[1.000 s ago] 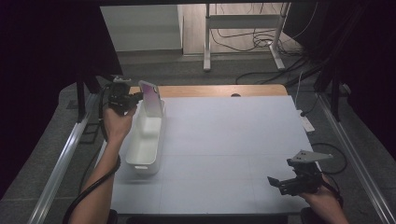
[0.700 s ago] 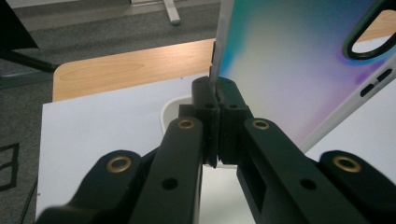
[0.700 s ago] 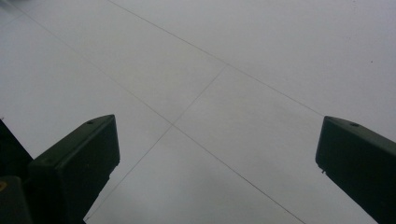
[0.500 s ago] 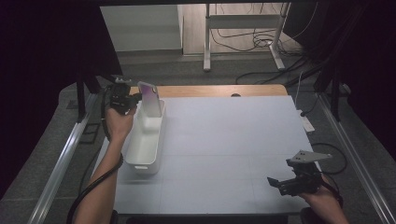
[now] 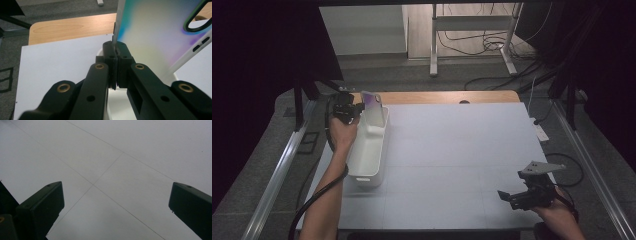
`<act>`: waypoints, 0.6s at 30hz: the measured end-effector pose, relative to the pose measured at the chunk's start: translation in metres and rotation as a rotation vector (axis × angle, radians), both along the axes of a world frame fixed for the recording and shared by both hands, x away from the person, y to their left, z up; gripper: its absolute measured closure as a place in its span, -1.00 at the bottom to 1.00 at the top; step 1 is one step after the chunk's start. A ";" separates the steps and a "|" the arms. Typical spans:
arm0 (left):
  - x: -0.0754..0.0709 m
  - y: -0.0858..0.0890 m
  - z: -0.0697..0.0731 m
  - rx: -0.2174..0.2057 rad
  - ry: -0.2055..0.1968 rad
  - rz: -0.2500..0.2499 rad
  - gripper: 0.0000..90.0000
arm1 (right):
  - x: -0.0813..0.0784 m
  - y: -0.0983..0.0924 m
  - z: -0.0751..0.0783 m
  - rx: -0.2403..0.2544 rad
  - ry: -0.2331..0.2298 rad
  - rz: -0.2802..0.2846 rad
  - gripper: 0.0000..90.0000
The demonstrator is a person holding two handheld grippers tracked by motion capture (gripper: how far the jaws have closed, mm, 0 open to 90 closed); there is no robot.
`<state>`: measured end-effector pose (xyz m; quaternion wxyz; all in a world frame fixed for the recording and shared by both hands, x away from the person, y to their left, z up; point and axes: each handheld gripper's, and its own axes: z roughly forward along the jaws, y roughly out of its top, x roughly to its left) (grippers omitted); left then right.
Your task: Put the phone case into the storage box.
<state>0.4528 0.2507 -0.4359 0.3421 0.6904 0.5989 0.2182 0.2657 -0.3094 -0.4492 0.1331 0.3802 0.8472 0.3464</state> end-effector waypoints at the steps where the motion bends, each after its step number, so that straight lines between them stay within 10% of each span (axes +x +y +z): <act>1: 0.001 -0.001 -0.001 0.002 0.000 0.004 0.96 | 0.000 0.000 0.000 0.000 0.002 0.000 -1.00; 18: 0.011 -0.003 -0.019 0.010 0.041 0.018 0.95 | 0.000 0.001 -0.001 -0.008 0.005 0.011 -1.00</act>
